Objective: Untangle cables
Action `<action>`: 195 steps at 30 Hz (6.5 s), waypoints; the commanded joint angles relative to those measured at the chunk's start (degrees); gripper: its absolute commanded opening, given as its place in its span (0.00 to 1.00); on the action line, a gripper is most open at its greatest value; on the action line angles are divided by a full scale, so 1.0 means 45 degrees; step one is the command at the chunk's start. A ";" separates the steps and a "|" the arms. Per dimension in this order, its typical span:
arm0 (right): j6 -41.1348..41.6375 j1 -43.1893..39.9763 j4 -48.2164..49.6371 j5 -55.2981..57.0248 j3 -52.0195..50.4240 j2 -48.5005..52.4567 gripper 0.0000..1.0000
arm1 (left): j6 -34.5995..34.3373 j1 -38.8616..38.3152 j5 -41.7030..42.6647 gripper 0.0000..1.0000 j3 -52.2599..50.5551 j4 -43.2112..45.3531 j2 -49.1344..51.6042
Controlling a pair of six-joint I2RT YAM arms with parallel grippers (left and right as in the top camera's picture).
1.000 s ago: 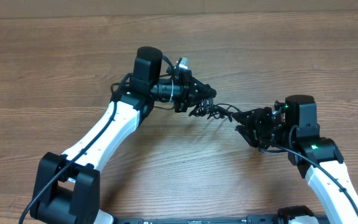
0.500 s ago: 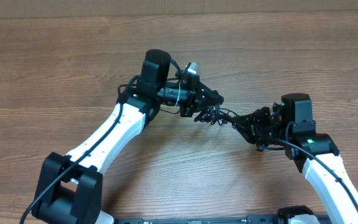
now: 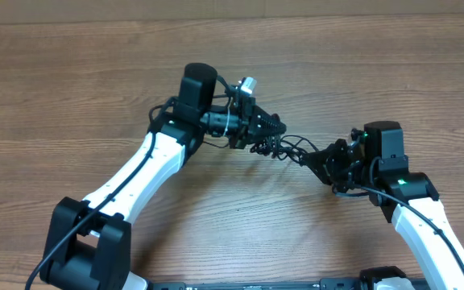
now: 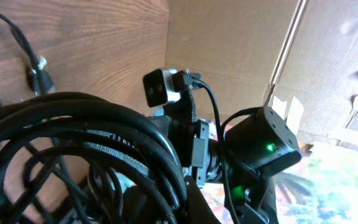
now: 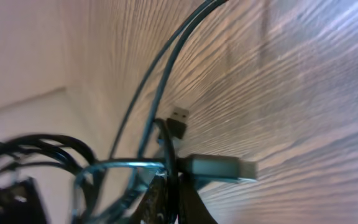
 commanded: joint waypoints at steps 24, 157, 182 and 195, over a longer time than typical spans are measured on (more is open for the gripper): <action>-0.4192 0.0010 0.0253 -0.0840 0.0121 0.0073 0.22 | 0.2982 0.1608 0.1530 0.04 0.0146 -0.1098 -0.0243; 0.2458 0.1860 0.4891 -0.1681 0.0121 0.0087 0.36 | 0.8412 -0.0073 -0.3798 0.04 0.7028 -1.0331 -0.1710; -0.2710 0.2764 -0.1554 0.2200 0.0121 0.0087 0.27 | 0.9063 0.1311 -0.6144 0.04 0.7033 -1.1162 -0.1749; -0.3225 0.2764 -0.2414 0.4274 0.0121 0.0087 0.50 | 0.9588 0.2195 -0.5246 0.04 0.7033 -1.1613 -0.1768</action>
